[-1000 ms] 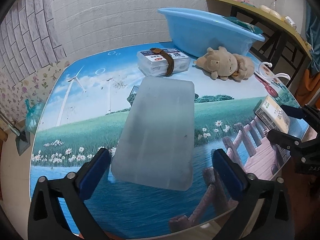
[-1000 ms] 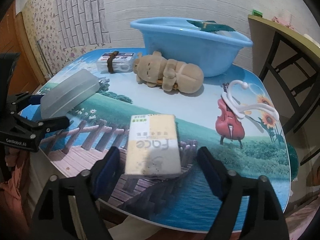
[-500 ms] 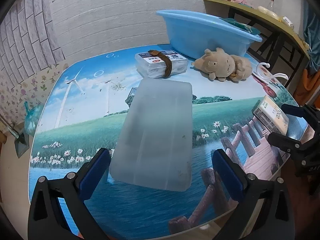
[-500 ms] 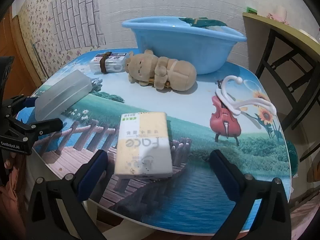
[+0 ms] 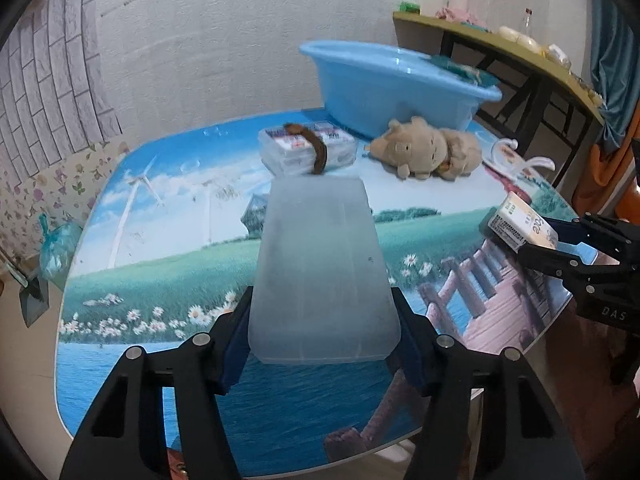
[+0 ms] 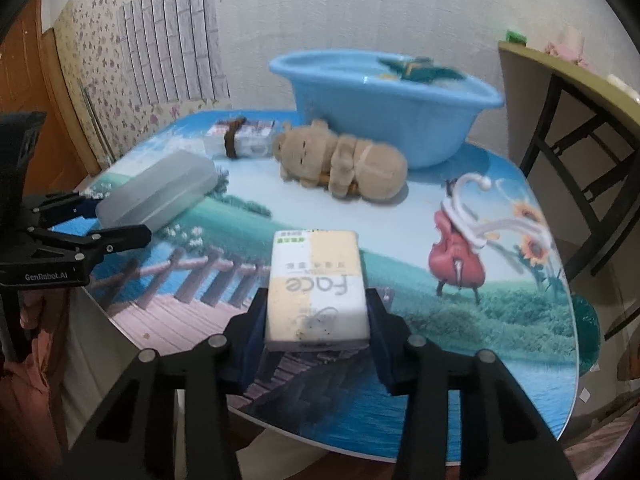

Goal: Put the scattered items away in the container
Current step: 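Carry the tissue pack and clear box over the basin and release both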

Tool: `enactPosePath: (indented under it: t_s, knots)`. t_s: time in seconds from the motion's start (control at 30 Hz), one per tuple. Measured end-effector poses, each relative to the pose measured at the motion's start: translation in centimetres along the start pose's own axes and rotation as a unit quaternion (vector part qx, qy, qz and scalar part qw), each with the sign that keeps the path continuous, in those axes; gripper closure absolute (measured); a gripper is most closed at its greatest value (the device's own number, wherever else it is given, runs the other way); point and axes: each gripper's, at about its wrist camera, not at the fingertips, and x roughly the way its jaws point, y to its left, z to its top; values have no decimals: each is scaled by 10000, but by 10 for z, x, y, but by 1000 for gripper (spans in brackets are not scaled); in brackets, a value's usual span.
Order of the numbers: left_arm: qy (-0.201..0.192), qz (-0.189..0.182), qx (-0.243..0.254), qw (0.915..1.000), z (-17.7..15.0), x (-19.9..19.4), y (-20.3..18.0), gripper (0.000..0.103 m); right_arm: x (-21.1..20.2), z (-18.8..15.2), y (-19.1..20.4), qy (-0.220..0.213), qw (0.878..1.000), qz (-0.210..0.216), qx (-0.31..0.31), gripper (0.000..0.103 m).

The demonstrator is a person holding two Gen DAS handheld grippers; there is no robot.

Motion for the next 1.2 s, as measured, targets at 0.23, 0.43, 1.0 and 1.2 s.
enactPosePath:
  t_s: [0.23, 0.43, 1.0, 1.2]
  knots:
    - [-357, -53, 117, 9993, 16, -24, -10, 42, -18, 16, -5, -375, 9993, -39, 66, 58]
    - [-698, -61, 181, 9974, 34, -45, -17, 42, -26, 28, -9, -530, 9985, -17, 127, 58]
    - [-1081, 12, 290, 9937, 124, -37, -32, 42, -32, 91, -59, -880, 9942, -576, 244, 58]
    - [-1004, -84, 478, 9938, 153, -10, -48, 42, -10, 108, -82, -746, 9946, -657, 301, 58]
